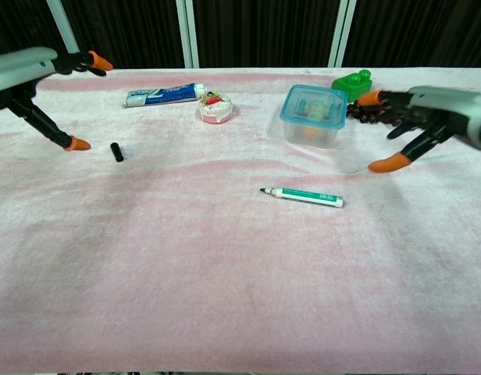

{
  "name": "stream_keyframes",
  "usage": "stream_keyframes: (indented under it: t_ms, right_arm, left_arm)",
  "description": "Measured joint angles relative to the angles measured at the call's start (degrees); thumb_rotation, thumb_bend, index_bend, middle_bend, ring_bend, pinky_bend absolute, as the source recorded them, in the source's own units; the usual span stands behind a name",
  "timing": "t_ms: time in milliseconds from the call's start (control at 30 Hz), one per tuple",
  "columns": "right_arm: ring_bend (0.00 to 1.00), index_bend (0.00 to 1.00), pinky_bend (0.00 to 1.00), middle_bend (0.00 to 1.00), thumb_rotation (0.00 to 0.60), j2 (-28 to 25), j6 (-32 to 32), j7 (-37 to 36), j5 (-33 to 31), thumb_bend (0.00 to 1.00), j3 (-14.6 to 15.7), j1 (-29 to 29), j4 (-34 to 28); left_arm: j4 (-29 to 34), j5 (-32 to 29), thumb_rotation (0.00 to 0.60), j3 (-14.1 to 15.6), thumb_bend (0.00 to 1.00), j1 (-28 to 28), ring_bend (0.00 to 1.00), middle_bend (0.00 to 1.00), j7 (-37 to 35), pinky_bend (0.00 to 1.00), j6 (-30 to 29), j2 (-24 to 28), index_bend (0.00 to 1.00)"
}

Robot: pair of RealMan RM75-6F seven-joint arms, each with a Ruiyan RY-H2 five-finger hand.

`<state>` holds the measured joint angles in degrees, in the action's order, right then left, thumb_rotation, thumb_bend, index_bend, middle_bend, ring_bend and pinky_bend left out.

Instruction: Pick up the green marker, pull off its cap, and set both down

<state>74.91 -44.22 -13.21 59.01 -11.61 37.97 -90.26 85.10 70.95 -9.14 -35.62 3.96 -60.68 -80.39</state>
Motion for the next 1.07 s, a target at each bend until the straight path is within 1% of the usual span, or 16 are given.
stream_keyframes:
  t_ms: [100, 167, 300, 367, 433, 533, 600, 733, 867, 933, 1067]
  right_arm:
    - [0.00, 0.00, 0.15, 0.00, 0.600, -4.7, -5.5, 1.9, 1.3, 0.03, -0.1, -2.5, -0.7]
    - [0.00, 0.00, 0.15, 0.00, 0.600, -6.5, -9.6, 4.2, 1.8, 0.04, 0.0, -4.2, -0.7]
    - [0.00, 0.00, 0.15, 0.00, 0.600, -10.8, -19.3, 9.8, 3.0, 0.05, 0.5, -9.0, 0.1]
    - [0.01, 0.00, 0.15, 0.00, 0.600, -12.9, -23.0, 11.1, 3.9, 0.05, 1.0, -11.7, 0.0]
    - [0.01, 0.00, 0.15, 0.00, 0.600, -15.4, -26.4, 11.7, 5.9, 0.06, 2.2, -14.9, -1.0]
    - [0.01, 0.00, 0.15, 0.00, 0.600, -17.7, -30.3, 11.9, 10.2, 0.06, 4.8, -18.6, -2.7]
    - [0.01, 0.00, 0.15, 0.00, 0.600, -18.2, -32.5, 12.0, 13.3, 0.06, 7.2, -21.5, -4.0]
    - [0.01, 0.00, 0.15, 0.00, 0.600, -18.1, -37.2, 12.4, 17.6, 0.06, 10.4, -25.7, -5.4]
    - [0.01, 0.00, 0.15, 0.00, 0.600, -16.7, -42.5, 14.5, 22.3, 0.06, 13.6, -30.2, -5.7]
    - [0.01, 0.00, 0.15, 0.00, 0.600, -15.8, -44.0, 16.4, 23.4, 0.06, 14.4, -31.4, -5.7]
    - [0.01, 0.00, 0.15, 0.00, 0.600, -14.2, -45.8, 20.1, 24.6, 0.06, 14.6, -32.3, -5.5]
  left_arm:
    - [3.5, 1.6, 0.600, 0.0, 0.04, 1.3, 0.00, 0.09, 2.8, 0.00, -3.5, 3.5, 0.09]
    - [6.4, 3.0, 0.600, 0.3, 0.04, 2.6, 0.00, 0.09, 5.0, 0.00, -6.7, 6.1, 0.09]
    - [12.1, 5.8, 0.600, 1.7, 0.04, 6.5, 0.00, 0.09, 9.6, 0.00, -13.0, 11.1, 0.09]
    - [15.0, 6.7, 0.600, 3.1, 0.05, 9.2, 0.00, 0.09, 11.4, 0.00, -15.8, 13.6, 0.09]
    - [17.4, 7.4, 0.600, 4.8, 0.05, 12.0, 0.00, 0.09, 12.8, 0.00, -18.3, 15.4, 0.09]
    - [19.2, 8.7, 0.600, 7.7, 0.05, 16.0, 0.00, 0.09, 14.0, 0.00, -21.6, 16.9, 0.09]
    - [19.5, 9.6, 0.600, 9.2, 0.05, 18.3, 0.00, 0.09, 14.1, 0.00, -23.4, 17.5, 0.09]
    - [18.2, 11.5, 0.600, 11.9, 0.05, 23.1, 0.00, 0.09, 12.7, 0.00, -28.0, 17.9, 0.09]
    - [15.1, 12.7, 0.600, 13.2, 0.05, 26.2, 0.00, 0.09, 8.7, 0.00, -31.0, 17.4, 0.10]
    - [13.9, 13.1, 0.600, 13.4, 0.05, 27.1, 0.00, 0.09, 6.2, 0.00, -31.9, 17.0, 0.10]
    - [11.3, 15.4, 0.600, 13.3, 0.05, 28.0, 0.00, 0.09, 2.6, 0.00, -33.3, 16.7, 0.10]
